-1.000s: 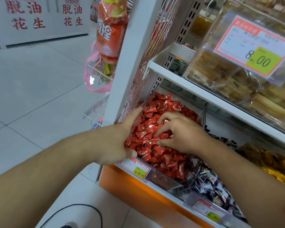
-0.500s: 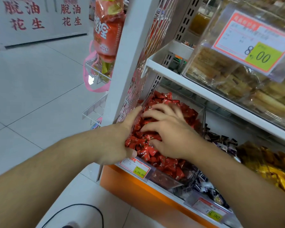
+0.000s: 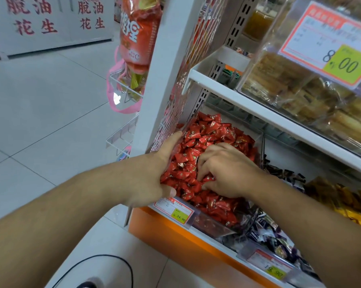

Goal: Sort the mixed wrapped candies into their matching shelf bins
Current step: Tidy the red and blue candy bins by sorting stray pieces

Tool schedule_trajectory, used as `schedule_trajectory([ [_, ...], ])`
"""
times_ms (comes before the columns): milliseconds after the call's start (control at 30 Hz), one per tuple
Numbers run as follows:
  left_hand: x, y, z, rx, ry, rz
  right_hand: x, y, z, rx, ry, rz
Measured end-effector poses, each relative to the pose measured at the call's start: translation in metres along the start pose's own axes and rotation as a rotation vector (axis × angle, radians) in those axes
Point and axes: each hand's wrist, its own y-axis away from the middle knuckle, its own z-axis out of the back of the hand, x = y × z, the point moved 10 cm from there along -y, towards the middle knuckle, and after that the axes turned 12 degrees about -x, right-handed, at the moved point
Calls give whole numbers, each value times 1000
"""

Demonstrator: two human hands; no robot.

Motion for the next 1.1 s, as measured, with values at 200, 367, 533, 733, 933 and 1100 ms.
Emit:
schedule_trajectory([
  [200,-2,2,3,-1,49,-5,-10,3,13,-27,-11,-24],
  [367,-6,3,4,4,39,-20,-25,6,25,-15,24,-105],
  [533,-10,6,5,5,28,-24,-15,5,22,56,-6,-128],
  [733,-11,3,6,-5,22,-39,33,-16,8,-2,-289,-60],
  [933,-6,2,4,-16,53,-24,1,-5,-30,138,-297,-274],
  [1100,-6,2,2,-9,81,-34,-20,4,-22,151,-232,-346],
])
